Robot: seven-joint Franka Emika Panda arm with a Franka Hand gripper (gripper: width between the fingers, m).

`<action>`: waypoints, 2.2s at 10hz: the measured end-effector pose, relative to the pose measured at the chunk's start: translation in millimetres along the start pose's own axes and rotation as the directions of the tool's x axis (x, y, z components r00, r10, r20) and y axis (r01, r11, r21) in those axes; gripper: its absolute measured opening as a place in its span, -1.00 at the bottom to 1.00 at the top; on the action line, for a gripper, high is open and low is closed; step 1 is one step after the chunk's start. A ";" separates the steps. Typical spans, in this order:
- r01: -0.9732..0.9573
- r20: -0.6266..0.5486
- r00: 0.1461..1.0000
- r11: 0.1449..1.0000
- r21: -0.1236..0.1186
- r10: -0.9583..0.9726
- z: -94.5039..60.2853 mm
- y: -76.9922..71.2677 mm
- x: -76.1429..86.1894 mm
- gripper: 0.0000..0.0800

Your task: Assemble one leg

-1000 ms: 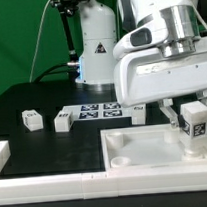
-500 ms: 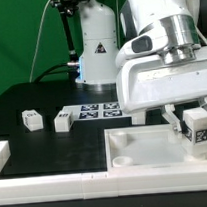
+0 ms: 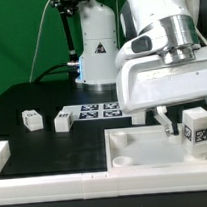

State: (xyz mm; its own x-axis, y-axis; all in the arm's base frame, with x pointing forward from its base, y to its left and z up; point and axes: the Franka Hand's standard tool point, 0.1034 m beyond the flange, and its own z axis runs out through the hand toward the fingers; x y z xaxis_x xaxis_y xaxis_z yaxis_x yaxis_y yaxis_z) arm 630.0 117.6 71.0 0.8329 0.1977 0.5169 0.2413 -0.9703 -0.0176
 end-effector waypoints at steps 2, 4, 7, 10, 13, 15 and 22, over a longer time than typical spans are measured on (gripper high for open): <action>0.000 0.000 1.000 1.000 0.000 0.000 0.0 0.0 0.0 0.60; 0.000 0.000 1.000 1.000 0.000 0.000 0.0 0.0 0.0 0.62; 0.001 0.014 1.000 1.000 0.004 -0.001 -6.2 2.5 9.8 0.62; 0.002 0.042 0.999 1.000 0.013 -0.002 -5.4 0.4 9.9 0.62; -0.010 0.251 0.968 0.998 0.065 -0.007 -5.2 -2.1 5.6 0.62; -0.037 0.427 0.904 0.994 0.106 -0.011 -11.4 -3.4 7.2 0.62; -0.056 0.547 0.836 0.989 0.137 -0.029 -13.5 -0.4 20.2 0.32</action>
Offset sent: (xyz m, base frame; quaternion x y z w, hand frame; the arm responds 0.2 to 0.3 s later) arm 0.0000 0.0000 0.0000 0.0000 0.0000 0.0000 1.0000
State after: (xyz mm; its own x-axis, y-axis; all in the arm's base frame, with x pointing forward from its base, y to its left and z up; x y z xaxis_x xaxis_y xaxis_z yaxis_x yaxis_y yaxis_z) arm 640.0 120.1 93.0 0.9623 0.2697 -0.0357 0.2606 -0.9514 -0.1639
